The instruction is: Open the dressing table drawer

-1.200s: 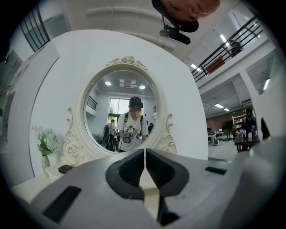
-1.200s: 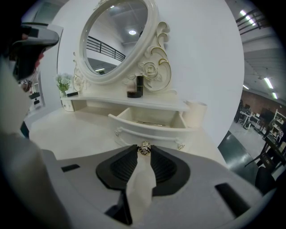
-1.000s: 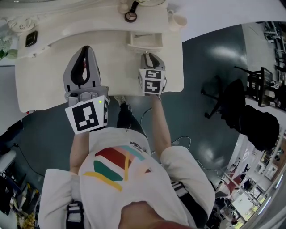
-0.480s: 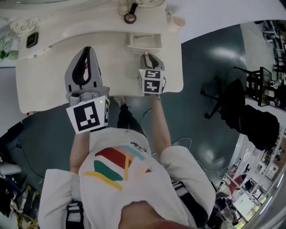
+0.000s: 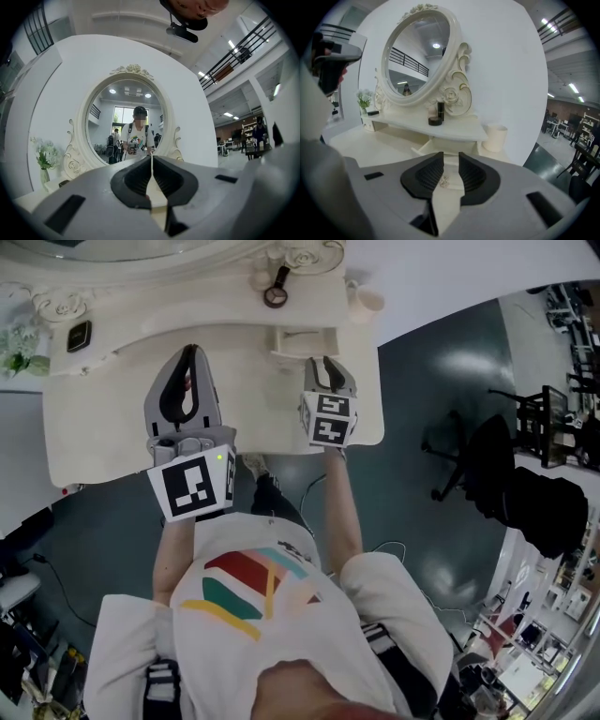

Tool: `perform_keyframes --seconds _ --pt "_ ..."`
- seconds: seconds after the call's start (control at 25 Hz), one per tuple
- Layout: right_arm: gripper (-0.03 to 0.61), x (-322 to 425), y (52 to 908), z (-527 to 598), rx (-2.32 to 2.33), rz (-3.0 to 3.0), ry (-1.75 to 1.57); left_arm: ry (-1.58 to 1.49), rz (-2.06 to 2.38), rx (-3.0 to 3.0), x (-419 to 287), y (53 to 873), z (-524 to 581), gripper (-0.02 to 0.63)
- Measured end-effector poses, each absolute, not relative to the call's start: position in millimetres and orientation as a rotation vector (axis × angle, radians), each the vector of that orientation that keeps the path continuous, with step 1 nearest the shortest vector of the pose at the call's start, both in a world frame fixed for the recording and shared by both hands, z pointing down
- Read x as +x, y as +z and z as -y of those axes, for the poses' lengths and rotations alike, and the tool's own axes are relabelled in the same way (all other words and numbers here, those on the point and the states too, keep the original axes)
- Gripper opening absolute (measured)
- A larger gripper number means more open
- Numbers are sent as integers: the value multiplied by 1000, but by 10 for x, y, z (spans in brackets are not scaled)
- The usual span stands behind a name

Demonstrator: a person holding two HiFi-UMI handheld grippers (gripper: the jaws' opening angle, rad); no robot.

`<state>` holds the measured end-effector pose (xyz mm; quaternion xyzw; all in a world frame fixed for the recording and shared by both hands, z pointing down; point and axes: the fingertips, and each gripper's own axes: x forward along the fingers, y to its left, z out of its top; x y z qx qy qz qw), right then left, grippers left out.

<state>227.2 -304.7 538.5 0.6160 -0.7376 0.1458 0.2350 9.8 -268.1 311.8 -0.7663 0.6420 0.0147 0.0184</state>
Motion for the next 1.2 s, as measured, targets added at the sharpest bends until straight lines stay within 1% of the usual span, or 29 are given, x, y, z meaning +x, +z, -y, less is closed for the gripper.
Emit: perform_keyframes --seconds 0.16,0.32,0.56,0.8,1.0,1.08,1.2 --pt "36 2271 4847 3183 1780 2071 298 85 -1986 -2370 77 2957 2665 12" --pt "2 2201 4239 3238 1853 2140 196 129 -1983 -2370 49 2792 2642 12" --pt "2 1848 3373 3105 1924 2287 54 138 -1965 -2359 -64 2623 2574 12" --pt "2 1414 2761 2730 1959 2432 -86 136 -1965 -2333 -233 2507 2445 12" --pt "2 1112 2485 2439 1952 2503 -197 151 -1960 -2304 -375 2420 2312 12" --pt "2 992 2480 2362 1932 2510 -213 188 -1961 -2285 -446 2398 2273 12" --pt "2 799 2532 2275 1894 2509 -221 142 -1971 -2300 -521 2414 2233 12"
